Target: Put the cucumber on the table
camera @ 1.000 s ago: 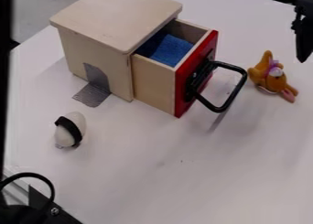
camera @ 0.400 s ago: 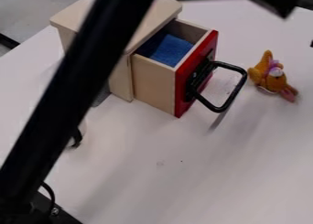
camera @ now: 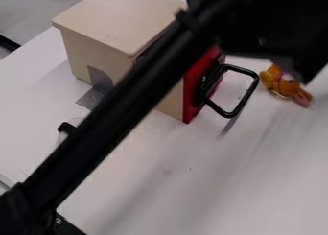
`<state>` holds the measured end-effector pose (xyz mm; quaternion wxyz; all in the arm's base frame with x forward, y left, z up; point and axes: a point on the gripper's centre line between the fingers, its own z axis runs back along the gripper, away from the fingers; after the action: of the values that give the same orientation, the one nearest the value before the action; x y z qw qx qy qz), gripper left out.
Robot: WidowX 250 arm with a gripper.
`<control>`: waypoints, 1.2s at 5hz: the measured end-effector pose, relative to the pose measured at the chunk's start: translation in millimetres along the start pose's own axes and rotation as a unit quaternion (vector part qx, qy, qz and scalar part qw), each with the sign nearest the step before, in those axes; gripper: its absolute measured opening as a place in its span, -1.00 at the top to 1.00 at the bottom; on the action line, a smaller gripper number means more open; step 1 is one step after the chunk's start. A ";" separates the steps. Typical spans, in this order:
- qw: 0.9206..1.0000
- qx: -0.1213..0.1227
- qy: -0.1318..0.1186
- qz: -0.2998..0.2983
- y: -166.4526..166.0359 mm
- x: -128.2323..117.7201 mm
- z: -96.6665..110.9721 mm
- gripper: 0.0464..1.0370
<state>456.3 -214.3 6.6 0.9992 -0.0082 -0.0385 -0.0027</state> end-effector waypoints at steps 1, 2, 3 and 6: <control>1.000 0.001 0.015 -0.009 -3.2 0.9 -5.1 -0.83; 0.999 -0.006 0.020 -0.024 -3.6 -1.1 -7.3 -0.32; 0.999 -0.004 0.023 -0.032 1.4 -3.6 -3.0 0.12; 0.998 -0.002 -0.023 -0.061 20.3 -44.8 63.5 0.13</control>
<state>406.8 -192.7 66.1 0.9960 -0.0078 -0.0624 -0.0633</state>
